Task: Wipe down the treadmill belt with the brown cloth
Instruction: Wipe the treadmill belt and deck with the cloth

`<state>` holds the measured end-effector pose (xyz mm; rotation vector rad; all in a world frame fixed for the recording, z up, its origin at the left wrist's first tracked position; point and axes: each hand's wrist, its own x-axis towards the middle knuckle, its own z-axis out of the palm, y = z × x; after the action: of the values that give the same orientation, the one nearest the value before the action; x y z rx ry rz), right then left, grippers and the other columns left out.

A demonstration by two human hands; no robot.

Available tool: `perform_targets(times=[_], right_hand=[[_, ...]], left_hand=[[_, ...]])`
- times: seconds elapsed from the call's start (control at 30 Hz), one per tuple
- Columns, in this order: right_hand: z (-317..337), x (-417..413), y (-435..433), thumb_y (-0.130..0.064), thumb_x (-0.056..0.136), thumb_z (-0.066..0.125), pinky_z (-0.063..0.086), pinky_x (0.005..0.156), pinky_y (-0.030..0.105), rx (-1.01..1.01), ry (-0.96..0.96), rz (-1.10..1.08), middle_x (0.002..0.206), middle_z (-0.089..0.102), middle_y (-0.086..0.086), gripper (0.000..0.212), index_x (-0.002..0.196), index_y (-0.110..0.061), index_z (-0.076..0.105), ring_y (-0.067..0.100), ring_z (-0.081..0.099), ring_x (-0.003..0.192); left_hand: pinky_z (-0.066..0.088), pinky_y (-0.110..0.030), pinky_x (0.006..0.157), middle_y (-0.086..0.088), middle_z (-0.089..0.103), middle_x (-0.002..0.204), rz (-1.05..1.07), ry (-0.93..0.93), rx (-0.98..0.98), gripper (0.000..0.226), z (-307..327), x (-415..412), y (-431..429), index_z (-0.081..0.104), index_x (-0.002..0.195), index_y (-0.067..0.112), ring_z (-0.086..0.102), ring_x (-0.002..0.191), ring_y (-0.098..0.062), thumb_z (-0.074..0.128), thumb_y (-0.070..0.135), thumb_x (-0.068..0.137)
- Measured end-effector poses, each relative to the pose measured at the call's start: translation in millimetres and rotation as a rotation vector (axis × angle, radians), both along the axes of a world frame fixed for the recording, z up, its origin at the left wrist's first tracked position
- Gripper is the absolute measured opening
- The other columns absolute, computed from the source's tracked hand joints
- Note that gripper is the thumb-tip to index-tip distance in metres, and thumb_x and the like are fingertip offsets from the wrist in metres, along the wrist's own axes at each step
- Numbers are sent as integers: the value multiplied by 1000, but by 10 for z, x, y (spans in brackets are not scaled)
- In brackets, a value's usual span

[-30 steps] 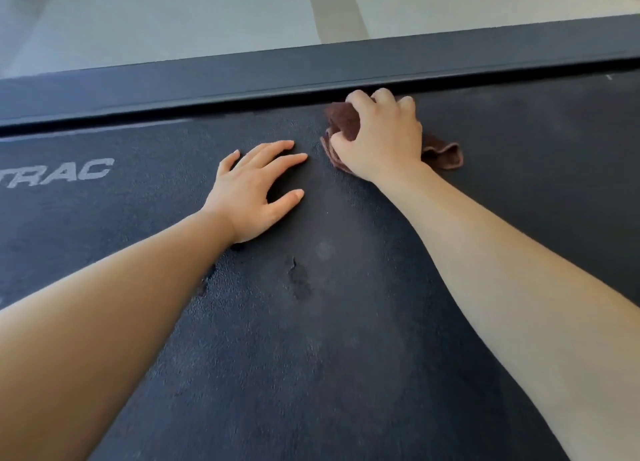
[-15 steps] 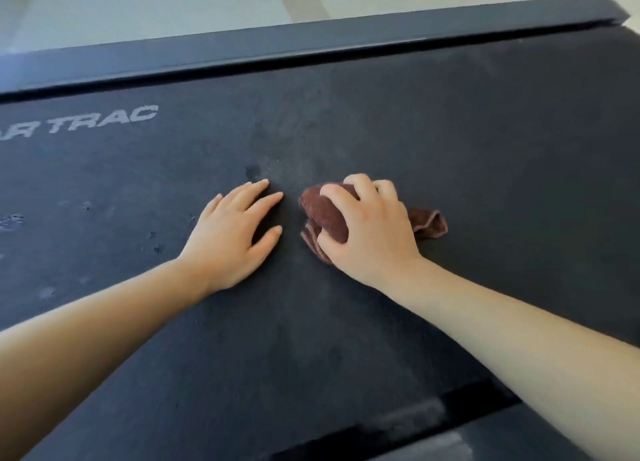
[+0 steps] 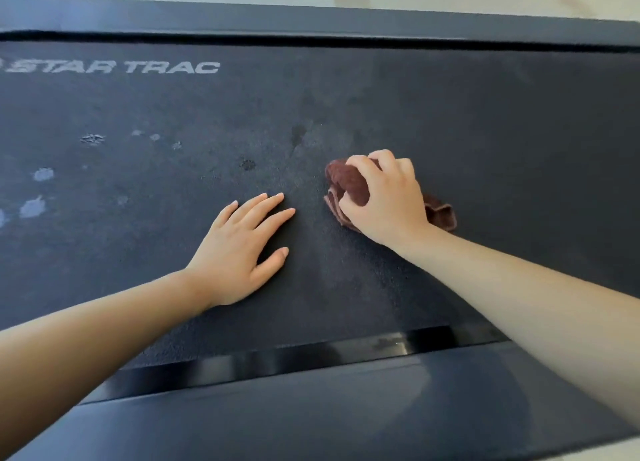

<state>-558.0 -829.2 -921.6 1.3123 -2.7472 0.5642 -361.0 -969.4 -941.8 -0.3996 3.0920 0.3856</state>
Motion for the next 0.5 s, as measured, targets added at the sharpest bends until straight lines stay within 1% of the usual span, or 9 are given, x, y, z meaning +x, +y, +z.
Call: perform_targets(times=[0.07,0.2,0.3,0.43,0.5], right_hand=[[22,164,193,-37,76,59,47,84,48,-4,-6,77,119,50,3,43,118,-25,57,31,44,102],[43,596,576,-45,71,49,49,77,46,-24,-13,186,118,54,5,49,113,-23,61,33,48,100],[28,825,762,-46,71,51,51,74,46,-28,11,249,118,56,5,48,112,-24,62,34,51,101],[50,839,661,-49,71,48,52,69,46,8,22,247,115,58,4,49,111,-25,63,34,53,100],[65,776,521,-48,71,48,52,70,45,12,13,244,114,58,4,50,111,-24,64,34,52,99]], left_hand=[[8,-39,116,4,23,155,4,7,-1,65,3,-2,3,32,144,28,16,144,-19,21,56,87],[9,-39,115,4,26,154,17,26,1,66,14,-14,12,36,142,26,19,143,-19,24,56,85],[9,-39,115,4,26,154,15,29,1,67,26,-18,22,36,142,27,19,143,-19,23,56,84],[9,-40,115,4,25,154,12,28,1,66,24,-13,16,35,143,27,19,143,-19,23,56,85],[9,-40,115,4,25,155,8,25,0,66,17,-12,14,34,143,27,18,144,-19,23,56,85]])
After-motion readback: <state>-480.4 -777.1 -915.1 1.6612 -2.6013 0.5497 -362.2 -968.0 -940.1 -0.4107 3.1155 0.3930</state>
